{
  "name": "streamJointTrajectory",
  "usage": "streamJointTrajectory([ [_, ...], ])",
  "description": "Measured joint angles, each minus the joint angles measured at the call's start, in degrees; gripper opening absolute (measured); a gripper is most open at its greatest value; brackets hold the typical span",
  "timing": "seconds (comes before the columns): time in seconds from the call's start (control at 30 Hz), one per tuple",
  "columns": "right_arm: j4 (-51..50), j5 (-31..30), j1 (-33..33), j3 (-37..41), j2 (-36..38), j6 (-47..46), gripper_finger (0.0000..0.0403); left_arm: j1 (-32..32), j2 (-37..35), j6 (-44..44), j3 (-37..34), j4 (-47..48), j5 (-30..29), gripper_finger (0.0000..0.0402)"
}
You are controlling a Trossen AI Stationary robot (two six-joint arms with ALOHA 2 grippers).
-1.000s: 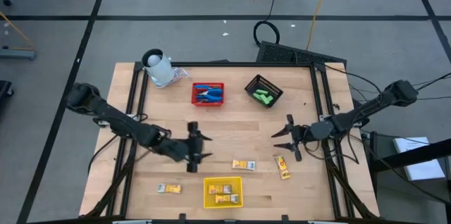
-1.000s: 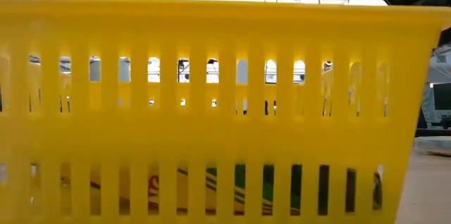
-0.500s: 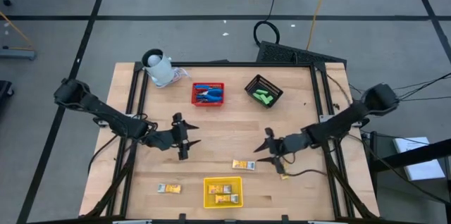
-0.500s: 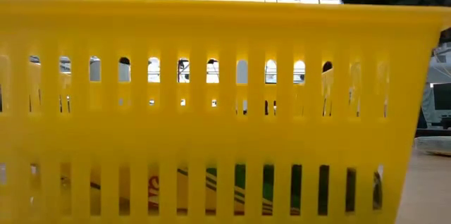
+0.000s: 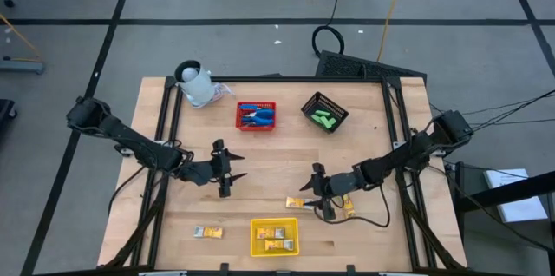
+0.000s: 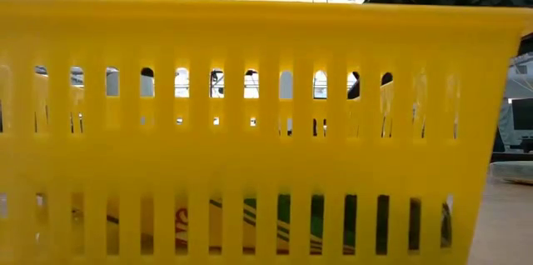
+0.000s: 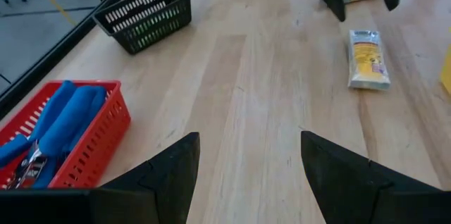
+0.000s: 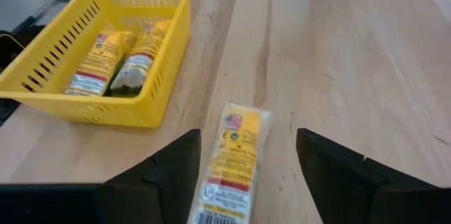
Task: Pick & Place School Supplies
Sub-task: Put the yellow crayon box into the yellow bin
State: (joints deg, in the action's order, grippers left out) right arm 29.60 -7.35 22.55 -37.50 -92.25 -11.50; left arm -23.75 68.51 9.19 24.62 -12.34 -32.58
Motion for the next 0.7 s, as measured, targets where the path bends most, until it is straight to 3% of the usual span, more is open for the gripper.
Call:
streamJointTrajectory([
  [0.23, -2.33, -0.02, 0.02, 0.07, 0.02, -2.31, 0.0256, -0.07, 0.00, -0.48, 0.00, -0.22, 0.04, 0.0250],
  [0.47, -3.24, -0.44, 0.07, 0.07, -0.10, -2.86, 0.0258, -0.34, 0.00, -0.42, 0.02, -0.33, 0.02, 0.0250],
  [0.7, -1.34, -1.44, 0.58, 0.06, -5.60, -4.27, 0.0258, -0.39, 0.00, -0.46, 0.02, -0.35, 0.02, 0.0250],
])
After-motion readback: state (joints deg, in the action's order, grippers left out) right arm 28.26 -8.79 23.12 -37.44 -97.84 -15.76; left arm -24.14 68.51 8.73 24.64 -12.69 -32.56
